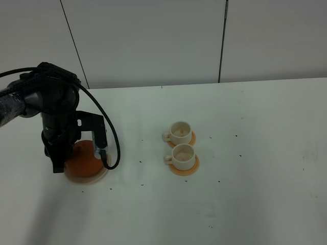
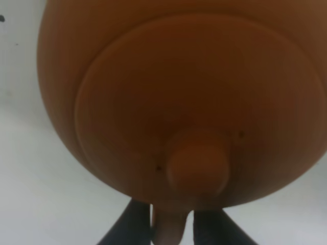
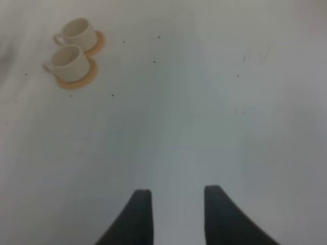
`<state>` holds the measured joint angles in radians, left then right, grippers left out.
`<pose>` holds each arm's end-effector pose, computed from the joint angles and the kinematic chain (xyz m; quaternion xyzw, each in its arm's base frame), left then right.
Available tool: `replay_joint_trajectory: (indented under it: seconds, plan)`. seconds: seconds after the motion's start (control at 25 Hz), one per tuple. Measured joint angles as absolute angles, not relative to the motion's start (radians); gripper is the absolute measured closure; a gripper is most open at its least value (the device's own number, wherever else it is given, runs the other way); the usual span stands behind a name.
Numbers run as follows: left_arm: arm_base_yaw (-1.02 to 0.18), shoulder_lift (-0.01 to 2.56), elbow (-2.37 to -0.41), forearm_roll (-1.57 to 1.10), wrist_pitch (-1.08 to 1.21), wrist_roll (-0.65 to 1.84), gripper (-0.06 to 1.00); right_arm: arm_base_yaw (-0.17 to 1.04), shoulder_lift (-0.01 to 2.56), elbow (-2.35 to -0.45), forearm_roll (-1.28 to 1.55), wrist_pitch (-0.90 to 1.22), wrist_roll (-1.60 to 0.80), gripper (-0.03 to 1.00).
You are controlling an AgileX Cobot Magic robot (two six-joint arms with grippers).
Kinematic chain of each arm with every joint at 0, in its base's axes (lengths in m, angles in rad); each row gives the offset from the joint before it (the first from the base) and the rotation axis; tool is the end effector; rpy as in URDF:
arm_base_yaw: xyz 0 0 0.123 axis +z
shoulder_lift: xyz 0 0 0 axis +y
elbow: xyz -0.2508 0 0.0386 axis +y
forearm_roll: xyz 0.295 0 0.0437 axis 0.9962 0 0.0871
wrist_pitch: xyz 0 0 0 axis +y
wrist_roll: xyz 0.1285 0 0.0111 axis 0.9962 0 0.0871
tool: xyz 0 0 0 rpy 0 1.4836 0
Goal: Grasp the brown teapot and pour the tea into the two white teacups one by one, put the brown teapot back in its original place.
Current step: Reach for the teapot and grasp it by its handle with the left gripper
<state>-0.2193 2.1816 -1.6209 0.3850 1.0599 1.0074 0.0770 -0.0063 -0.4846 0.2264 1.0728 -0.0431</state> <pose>0.4552 -0.0581 0.0649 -0.6388 -0.7504 -0.1627 0.0478 0.0981 0.0331 0.2787 -0.0557 0.8514 0.1215 0.5072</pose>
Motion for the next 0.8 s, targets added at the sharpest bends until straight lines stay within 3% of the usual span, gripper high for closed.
replay_joint_trajectory:
  seconds: [0.24,0.8]
  plan:
    - [-0.219,2.182,-1.621,0.382,1.050,1.036,0.77,0.077,-0.006,-0.485,0.226,1.073,-0.043,0.73]
    - [-0.219,2.182,-1.621,0.373,1.047,1.074,0.77,0.077,-0.006,-0.485,0.226,1.072,-0.043,0.73]
